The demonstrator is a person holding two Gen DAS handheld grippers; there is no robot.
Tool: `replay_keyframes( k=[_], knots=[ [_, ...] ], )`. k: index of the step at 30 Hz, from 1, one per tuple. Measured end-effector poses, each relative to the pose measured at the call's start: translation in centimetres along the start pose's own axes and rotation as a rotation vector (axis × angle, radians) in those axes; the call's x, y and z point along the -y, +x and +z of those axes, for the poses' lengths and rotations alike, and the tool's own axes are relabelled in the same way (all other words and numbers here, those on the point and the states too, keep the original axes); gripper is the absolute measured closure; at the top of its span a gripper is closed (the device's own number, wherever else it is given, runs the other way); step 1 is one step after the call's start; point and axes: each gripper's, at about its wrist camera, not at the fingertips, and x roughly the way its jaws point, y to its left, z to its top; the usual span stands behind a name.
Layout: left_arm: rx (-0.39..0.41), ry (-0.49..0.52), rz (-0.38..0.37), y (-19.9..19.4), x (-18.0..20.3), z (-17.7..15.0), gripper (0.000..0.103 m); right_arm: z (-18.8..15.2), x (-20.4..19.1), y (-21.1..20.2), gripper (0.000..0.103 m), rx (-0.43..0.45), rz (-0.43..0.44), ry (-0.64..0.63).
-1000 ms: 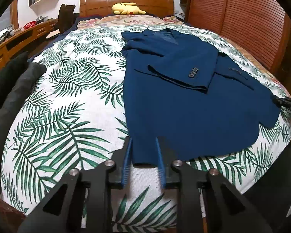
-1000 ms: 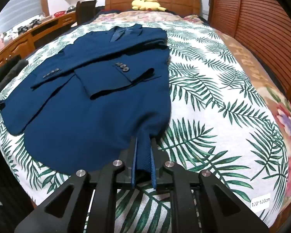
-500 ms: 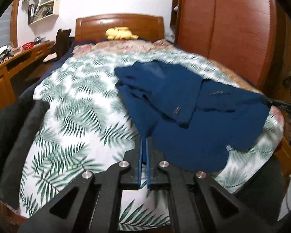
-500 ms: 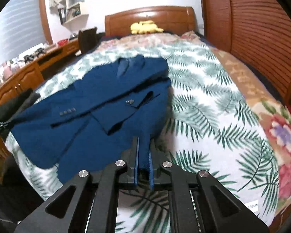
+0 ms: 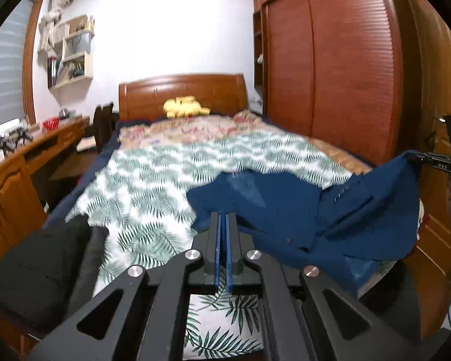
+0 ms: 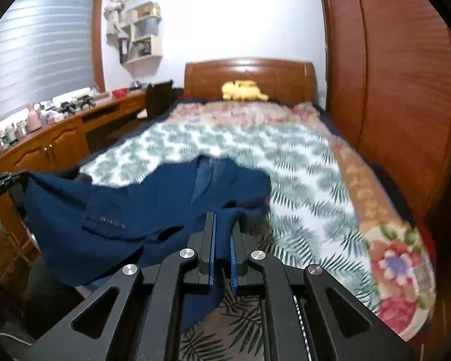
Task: Fold large clothes
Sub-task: 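Lift the hem with both grippers and fold the jacket over toward the collar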
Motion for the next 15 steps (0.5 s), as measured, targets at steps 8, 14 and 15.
replay_keyframes(
  k=[8, 14, 15],
  knots=[
    [0.127, 0.011, -0.049, -6.1, 0.4, 4.5, 0.103, 3.7, -2.0, -7.4, 0.098, 0.117, -0.019, -0.091],
    [0.211, 0.008, -0.069, -9.9, 0.9, 7.1, 0.103, 5.8, -2.9, -10.8, 0.098, 0.149, -0.033, -0.147],
    [0.224, 0.005, -0.066, -10.4, 0.7, 7.6, 0.103, 6.0, -2.8, -11.2, 0.098, 0.155, -0.033, -0.150]
  ],
)
